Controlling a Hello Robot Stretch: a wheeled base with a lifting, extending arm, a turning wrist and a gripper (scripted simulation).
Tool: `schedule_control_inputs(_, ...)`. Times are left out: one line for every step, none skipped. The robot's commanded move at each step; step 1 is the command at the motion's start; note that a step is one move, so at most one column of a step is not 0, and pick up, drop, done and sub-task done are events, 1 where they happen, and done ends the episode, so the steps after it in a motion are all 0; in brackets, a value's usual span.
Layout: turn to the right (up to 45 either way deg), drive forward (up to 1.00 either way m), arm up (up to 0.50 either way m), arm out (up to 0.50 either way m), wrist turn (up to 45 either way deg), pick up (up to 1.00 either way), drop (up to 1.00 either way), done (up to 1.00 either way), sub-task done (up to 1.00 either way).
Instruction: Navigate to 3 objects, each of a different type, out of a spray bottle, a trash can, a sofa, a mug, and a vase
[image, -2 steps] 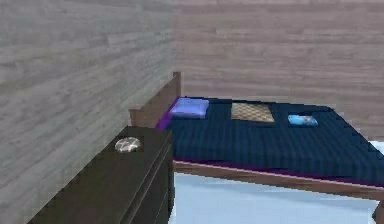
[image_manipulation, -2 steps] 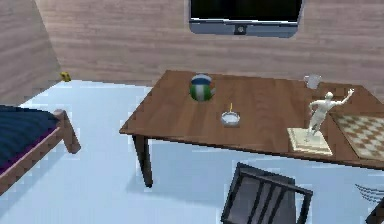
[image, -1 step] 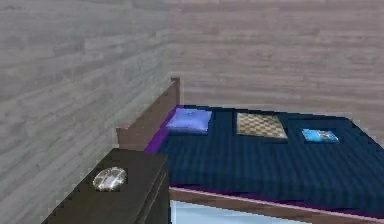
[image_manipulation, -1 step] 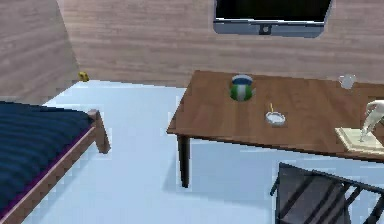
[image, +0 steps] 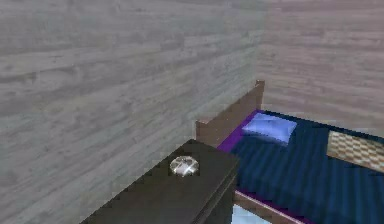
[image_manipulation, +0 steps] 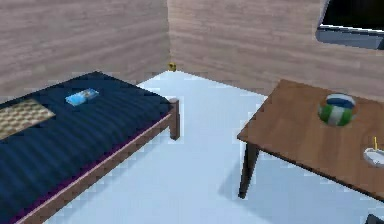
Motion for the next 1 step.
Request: schedule_control_inputs(0.0,0.00,0.00,0.00,0.0,0.00,0.00,1.00,0.00)
